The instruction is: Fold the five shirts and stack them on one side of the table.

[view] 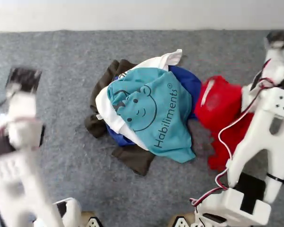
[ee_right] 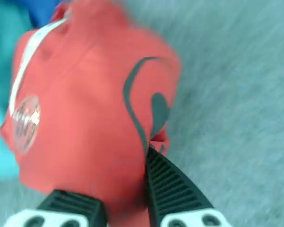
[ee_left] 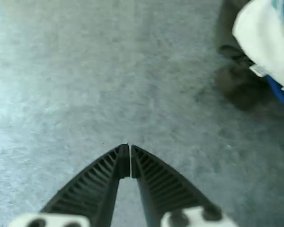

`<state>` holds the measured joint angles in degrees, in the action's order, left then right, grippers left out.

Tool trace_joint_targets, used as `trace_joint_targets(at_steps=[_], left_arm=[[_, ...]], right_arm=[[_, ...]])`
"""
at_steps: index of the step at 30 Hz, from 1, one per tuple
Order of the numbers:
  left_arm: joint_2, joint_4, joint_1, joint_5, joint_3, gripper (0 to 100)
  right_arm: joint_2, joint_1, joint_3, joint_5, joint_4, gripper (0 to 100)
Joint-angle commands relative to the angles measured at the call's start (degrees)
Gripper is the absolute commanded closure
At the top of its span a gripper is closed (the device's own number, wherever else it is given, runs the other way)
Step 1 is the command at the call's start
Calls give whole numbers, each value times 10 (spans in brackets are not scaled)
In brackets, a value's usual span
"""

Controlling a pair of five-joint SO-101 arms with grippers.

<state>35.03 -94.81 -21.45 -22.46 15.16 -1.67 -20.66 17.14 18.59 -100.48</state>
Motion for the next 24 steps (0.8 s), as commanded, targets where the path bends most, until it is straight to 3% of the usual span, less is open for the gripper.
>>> trace_joint_targets(at_steps=[1,6,9,13,16,24], left_arm=[[-124,-57,90,53,-174,981],[-167,-50,254,84,-210,972],[-207,-40,322,133,-219,894],[-292,-15,338,193,-254,768],[-361,-15,370,200,-320,713],[-589,-10,399,171,-573,699]], right_arm=[[-32,-8,-138,11,29,991],[-39,-8,-340,37,156,991],[-42,-9,-432,48,215,991],[-39,-8,-537,51,327,991],[-37,-8,-573,53,359,991],[-37,-6,-610,49,415,991]])
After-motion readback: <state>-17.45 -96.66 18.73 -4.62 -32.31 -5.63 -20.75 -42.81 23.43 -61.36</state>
